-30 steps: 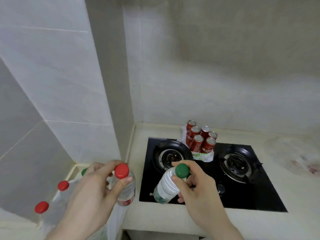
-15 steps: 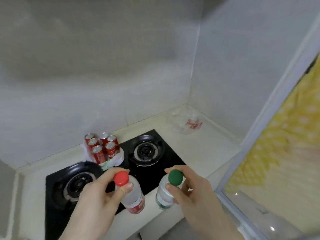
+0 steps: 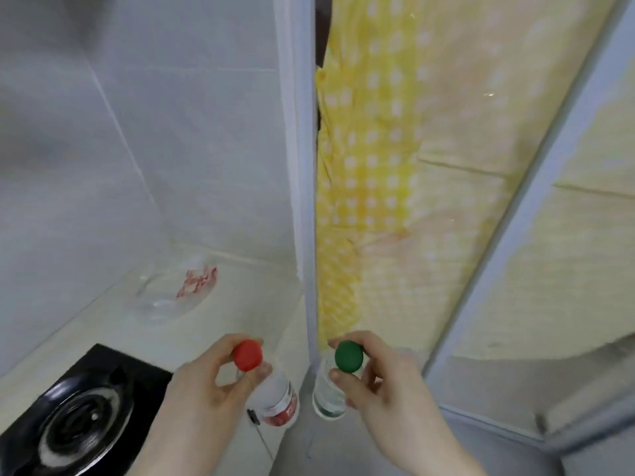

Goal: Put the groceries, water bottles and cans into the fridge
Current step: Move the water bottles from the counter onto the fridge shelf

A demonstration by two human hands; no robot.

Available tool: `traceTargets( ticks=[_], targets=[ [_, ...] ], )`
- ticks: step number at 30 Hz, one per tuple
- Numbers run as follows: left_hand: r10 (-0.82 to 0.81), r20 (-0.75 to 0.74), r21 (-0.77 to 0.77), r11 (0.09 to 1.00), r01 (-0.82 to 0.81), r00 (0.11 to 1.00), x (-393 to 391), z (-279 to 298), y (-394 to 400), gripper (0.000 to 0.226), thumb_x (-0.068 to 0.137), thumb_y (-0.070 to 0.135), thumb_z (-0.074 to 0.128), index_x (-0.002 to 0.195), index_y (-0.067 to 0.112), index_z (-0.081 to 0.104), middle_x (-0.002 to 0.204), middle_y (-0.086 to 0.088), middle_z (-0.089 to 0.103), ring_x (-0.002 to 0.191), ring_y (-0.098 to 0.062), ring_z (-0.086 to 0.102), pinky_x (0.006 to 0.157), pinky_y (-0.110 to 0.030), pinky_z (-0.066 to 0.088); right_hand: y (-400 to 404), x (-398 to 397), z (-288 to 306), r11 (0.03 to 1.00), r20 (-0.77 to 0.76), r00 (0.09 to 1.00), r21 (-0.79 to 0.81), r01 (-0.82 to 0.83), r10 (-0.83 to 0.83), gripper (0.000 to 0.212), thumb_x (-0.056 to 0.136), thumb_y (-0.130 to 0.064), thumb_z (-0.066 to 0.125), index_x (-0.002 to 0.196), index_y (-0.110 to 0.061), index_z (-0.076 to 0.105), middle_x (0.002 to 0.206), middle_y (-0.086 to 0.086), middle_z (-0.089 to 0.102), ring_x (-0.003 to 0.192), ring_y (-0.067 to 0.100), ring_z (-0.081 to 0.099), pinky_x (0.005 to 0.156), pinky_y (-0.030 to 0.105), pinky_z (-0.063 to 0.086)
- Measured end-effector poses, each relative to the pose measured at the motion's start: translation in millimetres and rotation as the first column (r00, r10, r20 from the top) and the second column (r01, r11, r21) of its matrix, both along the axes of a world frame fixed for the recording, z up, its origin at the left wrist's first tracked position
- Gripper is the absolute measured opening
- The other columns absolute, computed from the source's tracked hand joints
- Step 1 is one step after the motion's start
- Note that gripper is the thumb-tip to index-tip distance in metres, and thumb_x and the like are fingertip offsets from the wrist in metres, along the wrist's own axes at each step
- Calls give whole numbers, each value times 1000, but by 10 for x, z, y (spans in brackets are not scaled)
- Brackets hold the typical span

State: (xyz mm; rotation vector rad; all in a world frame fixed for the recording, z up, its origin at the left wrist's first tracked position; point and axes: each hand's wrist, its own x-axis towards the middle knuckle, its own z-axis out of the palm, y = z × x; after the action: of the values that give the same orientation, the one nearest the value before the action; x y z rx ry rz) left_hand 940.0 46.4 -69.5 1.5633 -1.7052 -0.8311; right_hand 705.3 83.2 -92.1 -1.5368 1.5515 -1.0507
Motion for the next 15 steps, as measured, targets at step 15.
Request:
traceTargets(
  ticks=[15],
  targets=[
    [-679,-7,-15,735,678,735,-1872,-24,-1798,21,81,34,81,95,46,71,93,34,69,69,3,66,69,-4,42,-243,-1126,170,759,-79,755,-35,650,-650,21,95,-31,70,110,-44,62,73,12,66,64,25,65,71,42,53]
  ],
)
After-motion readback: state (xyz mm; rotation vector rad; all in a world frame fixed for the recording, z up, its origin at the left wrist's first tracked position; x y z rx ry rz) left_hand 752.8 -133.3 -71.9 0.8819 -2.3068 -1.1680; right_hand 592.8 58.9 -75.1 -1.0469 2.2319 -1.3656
